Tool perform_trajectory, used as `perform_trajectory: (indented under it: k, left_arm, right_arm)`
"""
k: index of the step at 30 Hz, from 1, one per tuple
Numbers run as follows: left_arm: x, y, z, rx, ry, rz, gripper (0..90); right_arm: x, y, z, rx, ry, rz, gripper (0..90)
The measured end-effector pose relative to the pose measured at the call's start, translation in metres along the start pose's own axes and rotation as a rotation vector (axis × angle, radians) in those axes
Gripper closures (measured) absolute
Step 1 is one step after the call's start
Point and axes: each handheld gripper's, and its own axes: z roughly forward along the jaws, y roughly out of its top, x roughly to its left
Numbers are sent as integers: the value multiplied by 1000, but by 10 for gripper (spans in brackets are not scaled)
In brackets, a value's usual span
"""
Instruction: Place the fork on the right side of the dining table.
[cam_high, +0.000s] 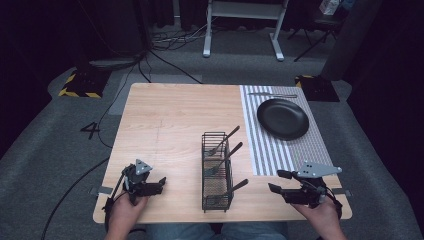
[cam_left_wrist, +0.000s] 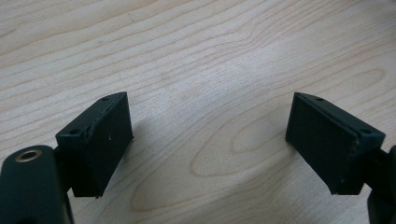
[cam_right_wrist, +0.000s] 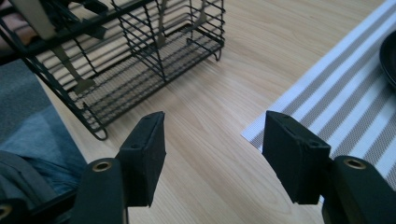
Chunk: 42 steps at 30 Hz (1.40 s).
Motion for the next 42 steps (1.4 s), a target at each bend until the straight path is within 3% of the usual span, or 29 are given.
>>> perform_trajectory:
  k: [12,18,25,31,42]
  left_arm:
    - [0,0,0,0,0,1,147]
    - [0,0,0,0,0,1,147]
    - [0,0,0,0,0,1,147]
    - [0,0,0,0,0,1,147]
    - [0,0,0,0,0,1,147]
  right_arm:
    - [29,36,-6,-30,69,-38,401]
    - [42,44,-7,-38,133,-40,403]
    - [54,48,-2,-40,169,-59,419]
    - [58,58,4,-47,216,-41,491]
    - [58,65,25,6,290,-19,696]
